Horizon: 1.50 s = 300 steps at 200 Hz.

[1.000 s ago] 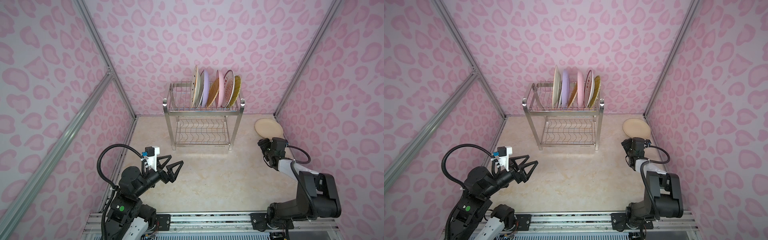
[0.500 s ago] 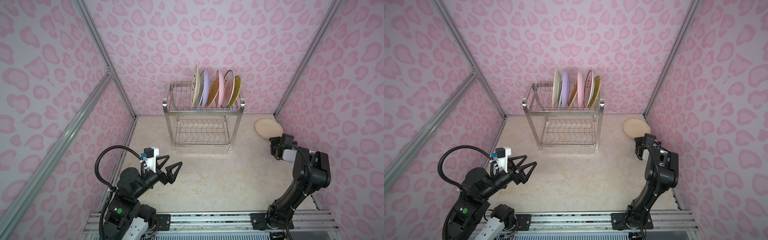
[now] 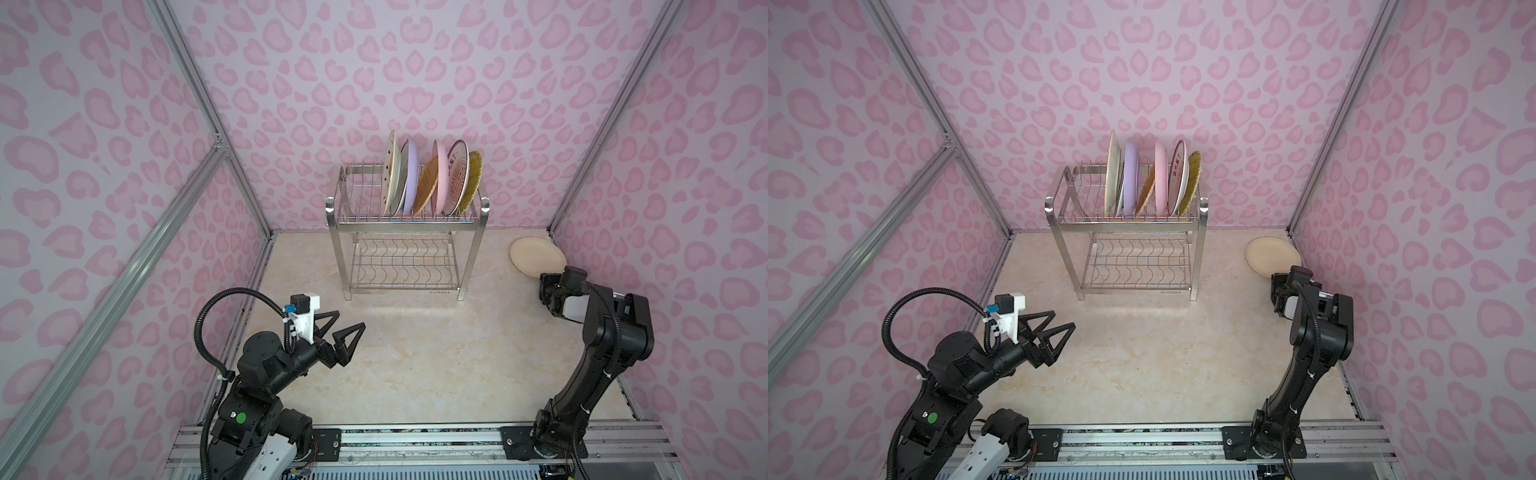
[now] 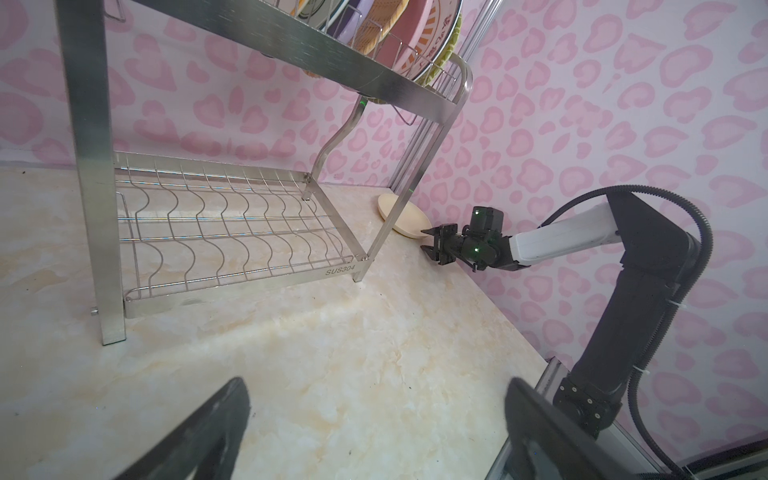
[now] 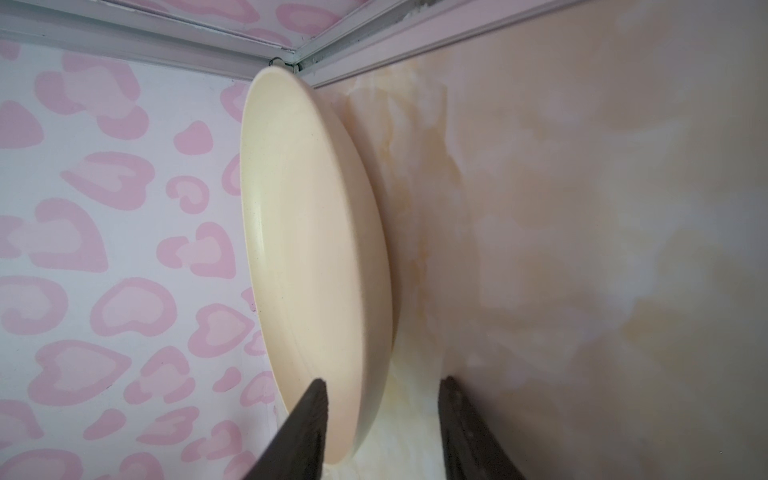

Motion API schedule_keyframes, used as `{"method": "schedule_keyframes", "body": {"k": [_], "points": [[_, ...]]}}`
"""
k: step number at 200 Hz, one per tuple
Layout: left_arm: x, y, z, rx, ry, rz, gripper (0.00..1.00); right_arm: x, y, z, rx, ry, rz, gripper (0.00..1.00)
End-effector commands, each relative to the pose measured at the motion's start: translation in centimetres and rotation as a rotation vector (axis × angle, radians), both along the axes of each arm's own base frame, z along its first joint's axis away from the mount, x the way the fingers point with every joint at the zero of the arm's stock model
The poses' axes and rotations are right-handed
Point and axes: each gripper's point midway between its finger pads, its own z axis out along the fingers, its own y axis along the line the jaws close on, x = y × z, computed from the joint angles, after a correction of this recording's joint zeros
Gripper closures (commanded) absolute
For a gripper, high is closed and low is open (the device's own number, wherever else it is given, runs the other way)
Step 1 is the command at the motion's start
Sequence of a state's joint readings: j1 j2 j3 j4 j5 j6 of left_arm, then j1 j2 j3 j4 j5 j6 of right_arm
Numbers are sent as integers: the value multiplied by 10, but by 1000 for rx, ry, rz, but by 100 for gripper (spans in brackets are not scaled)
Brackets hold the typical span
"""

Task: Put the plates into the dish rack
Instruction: 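Reach the right gripper to the cream plate's rim while the left draws back, then grasp the cream plate's rim with the right gripper and lift it up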

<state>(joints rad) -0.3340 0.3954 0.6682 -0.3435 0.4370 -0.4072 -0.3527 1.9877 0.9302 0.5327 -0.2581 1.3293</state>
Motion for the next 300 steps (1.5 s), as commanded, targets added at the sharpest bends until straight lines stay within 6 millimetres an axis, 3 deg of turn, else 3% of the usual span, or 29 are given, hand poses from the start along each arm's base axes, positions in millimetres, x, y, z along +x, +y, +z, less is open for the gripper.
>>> {"method": "schedule_keyframes", "body": {"k": [1, 94, 156, 219, 300], "points": [[1, 0, 8, 2, -34, 1, 3, -6, 5, -16, 44, 45, -3, 58], [4, 3, 7, -9, -23, 12, 3, -4, 8, -16, 51, 0, 21, 86], [2, 5, 8, -13, -29, 17, 3, -28, 16, 16, -6, -63, 32, 98], [0, 8, 9, -16, -36, 34, 3, -73, 36, 60, -88, -107, 55, 100], [4, 5, 4, -15, 0, 22, 3, -190, 44, 93, -307, 174, 32, 100]]}}
